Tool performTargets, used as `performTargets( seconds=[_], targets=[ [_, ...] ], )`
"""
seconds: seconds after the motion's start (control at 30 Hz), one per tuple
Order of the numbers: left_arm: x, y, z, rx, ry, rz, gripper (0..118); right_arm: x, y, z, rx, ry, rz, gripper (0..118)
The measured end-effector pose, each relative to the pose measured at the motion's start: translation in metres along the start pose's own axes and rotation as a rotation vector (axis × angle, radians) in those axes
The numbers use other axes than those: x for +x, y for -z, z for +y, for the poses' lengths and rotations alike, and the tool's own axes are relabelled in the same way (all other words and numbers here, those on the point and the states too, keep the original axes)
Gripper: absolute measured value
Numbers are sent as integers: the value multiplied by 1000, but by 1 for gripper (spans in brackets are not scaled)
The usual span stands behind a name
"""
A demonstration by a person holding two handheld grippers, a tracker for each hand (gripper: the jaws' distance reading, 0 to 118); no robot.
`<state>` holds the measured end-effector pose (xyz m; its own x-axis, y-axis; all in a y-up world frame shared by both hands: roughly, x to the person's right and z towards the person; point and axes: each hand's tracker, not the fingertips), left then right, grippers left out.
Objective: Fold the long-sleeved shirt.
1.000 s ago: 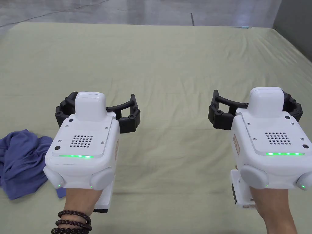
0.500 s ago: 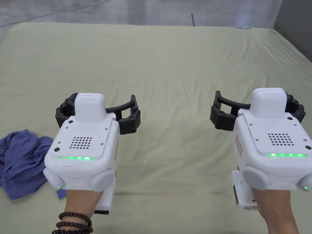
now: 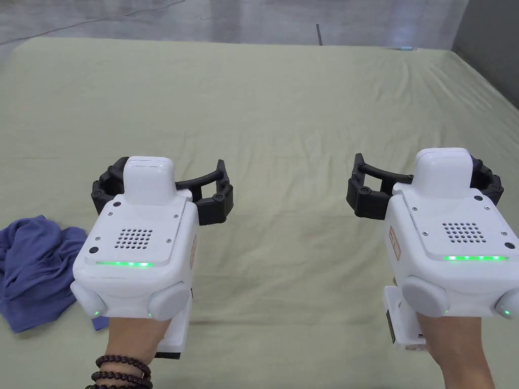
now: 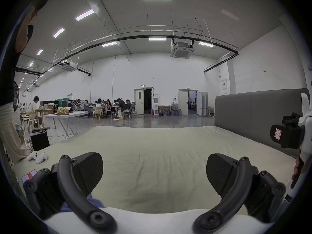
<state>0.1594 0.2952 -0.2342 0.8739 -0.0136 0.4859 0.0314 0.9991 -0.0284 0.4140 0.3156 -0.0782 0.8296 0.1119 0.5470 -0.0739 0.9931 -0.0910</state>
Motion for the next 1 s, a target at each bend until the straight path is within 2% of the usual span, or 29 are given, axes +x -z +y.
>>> performTargets(
  seconds=[0.5, 0.57, 0.83, 1.0],
  targets=[
    [0, -1, 0, 13, -9, 6, 118, 1, 0, -1, 7, 4, -6, 118],
    [-1, -2, -1, 13, -15, 14, 118, 0, 0, -2, 22, 6, -41, 118],
    [-2, -4, 1, 35, -23, 27, 118, 2, -2, -1, 25, 18, -26, 118],
    [2, -5, 3, 34, -17, 47, 118, -4, -4, -3, 31, -61, -59, 118]
  ],
)
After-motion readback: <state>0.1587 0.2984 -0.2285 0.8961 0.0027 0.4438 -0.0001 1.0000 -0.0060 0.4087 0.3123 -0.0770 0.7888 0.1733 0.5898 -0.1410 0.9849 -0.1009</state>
